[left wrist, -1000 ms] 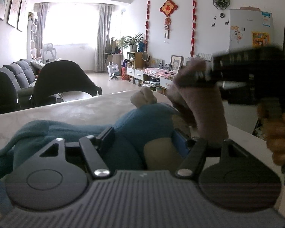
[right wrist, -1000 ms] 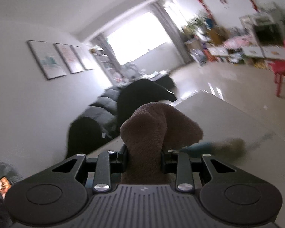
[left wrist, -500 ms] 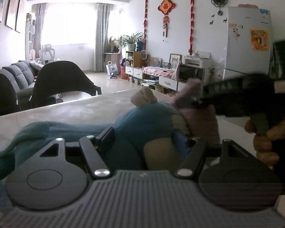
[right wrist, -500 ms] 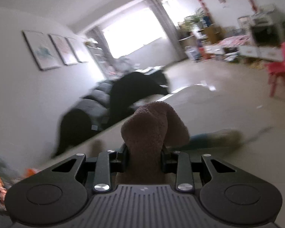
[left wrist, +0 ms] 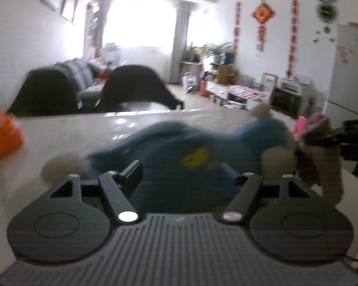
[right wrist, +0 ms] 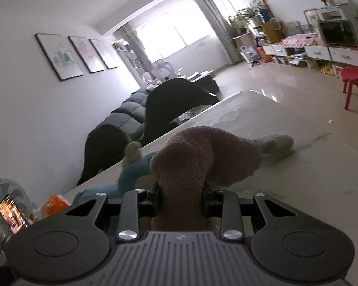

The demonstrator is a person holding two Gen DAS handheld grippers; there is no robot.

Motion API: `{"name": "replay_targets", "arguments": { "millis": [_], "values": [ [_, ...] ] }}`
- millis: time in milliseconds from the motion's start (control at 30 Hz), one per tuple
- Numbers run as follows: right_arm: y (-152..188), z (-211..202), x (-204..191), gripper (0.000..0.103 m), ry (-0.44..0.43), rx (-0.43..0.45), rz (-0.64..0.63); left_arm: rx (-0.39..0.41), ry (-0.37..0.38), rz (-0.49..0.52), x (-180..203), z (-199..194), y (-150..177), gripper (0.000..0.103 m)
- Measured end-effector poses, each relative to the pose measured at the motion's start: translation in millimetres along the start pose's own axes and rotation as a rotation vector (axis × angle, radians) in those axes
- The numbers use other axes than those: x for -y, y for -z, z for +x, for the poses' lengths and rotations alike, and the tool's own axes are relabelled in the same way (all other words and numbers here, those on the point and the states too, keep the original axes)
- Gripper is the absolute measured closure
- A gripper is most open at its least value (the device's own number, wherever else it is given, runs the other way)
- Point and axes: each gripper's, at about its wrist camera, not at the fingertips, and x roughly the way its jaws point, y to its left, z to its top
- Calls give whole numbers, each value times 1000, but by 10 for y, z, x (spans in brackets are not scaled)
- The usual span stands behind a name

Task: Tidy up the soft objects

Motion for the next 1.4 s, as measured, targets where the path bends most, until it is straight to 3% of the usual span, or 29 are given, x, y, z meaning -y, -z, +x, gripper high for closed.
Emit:
{"name": "replay_targets", "arguments": {
  "millis": [133, 433, 1133, 1400],
  "values": [
    [29, -20, -144, 69, -17, -24, -16, -16, -7, -78, -155, -41, 91, 33],
    [174, 33, -304, 68, -18, -85, -54, -49, -11, -58, -172, 76, 224, 31],
    [-42, 597, -429, 66, 2, -84, -77, -62, -34, -95, -294, 324, 59, 31],
    [-28, 456, -351, 66, 23, -79, -88, -79, -66, -125, -258, 178, 85, 30]
  ]
}}
